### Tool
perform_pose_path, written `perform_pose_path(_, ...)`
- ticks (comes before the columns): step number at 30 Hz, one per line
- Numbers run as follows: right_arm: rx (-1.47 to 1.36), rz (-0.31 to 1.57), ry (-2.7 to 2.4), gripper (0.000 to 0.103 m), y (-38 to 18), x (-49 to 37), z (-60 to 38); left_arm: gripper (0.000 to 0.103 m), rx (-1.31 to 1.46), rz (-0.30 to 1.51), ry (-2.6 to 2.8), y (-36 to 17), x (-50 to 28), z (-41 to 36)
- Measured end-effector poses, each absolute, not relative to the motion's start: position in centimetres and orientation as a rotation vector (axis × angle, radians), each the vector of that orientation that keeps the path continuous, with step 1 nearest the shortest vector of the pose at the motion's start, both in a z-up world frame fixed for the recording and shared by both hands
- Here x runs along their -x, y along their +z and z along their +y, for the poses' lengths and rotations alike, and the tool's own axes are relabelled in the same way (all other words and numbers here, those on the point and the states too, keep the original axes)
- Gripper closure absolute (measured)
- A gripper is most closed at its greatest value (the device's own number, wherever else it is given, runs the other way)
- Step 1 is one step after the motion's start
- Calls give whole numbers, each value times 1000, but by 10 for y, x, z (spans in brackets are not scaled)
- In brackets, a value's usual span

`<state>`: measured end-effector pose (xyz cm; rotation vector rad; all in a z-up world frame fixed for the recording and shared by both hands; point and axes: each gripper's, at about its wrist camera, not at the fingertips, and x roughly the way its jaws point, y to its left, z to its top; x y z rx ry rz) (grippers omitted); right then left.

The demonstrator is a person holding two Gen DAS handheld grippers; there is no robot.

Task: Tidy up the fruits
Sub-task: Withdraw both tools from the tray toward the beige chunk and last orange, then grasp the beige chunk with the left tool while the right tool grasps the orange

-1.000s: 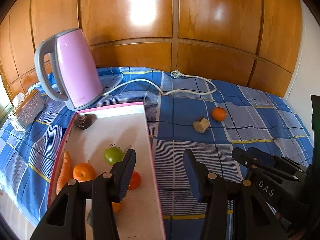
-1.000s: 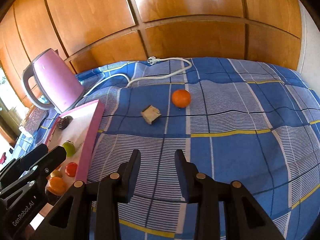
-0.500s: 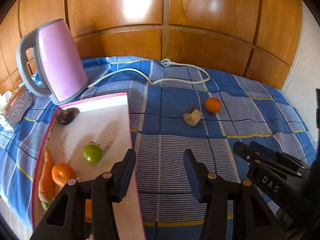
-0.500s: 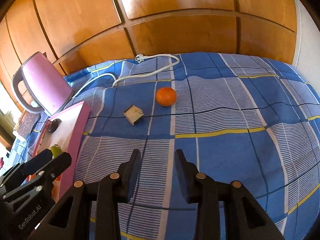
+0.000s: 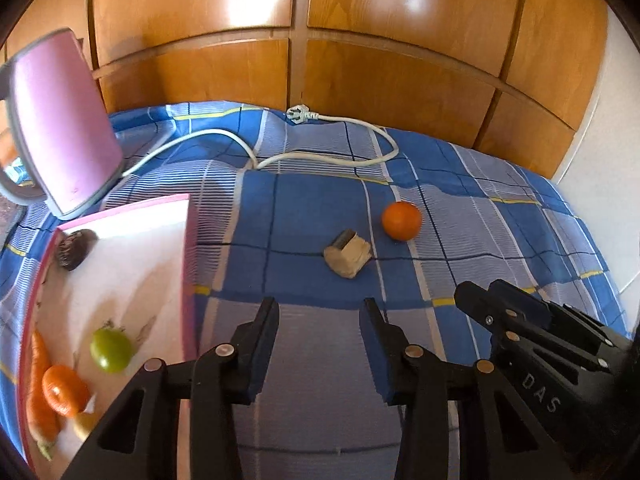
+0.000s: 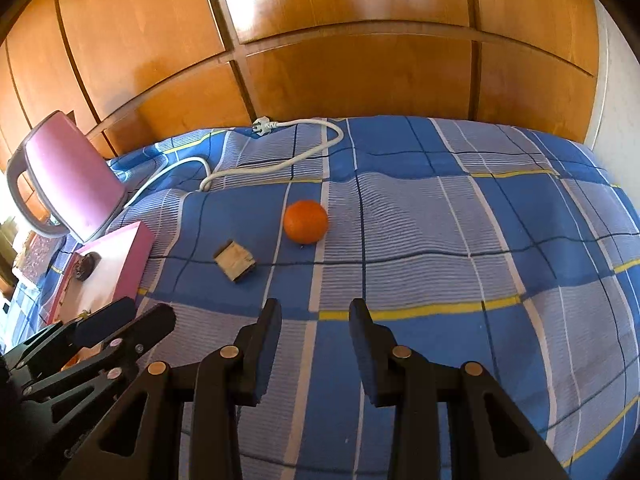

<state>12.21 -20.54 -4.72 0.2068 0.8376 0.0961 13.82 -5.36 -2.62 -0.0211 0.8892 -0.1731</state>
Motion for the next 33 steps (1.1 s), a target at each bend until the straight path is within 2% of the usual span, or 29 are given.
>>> perform_pose_path(9, -236, 869, 136, 67, -53, -158, -212, 58, 30, 927, -171, -45, -175, -66)
perform_pose_path(13, -280, 876, 168, 67, -55, -179, -217, 47, 81, 941, -193, -50, -189, -62)
perform_pose_path(22, -265, 900, 184, 67, -70, -219, -205, 46, 86, 948, -228, -60, -208, -68)
perform_pose_path(25, -253, 910, 202, 63, -75, -227, -198, 48, 71, 954, -243, -65, -209, -73)
perform_pose_path(27, -238, 921, 212, 63, -80, -229, -193, 54, 79, 952, -247, -66, -210, -73)
perform_pose_path(29, -232, 909, 211, 63, -81, -226, -191, 67, 79, 952, -259, -66, -212, -74)
perform_pose_path(33, -259, 904, 184, 64, -81, -220, -200, 70, 65, 943, -271, -67, -213, -78)
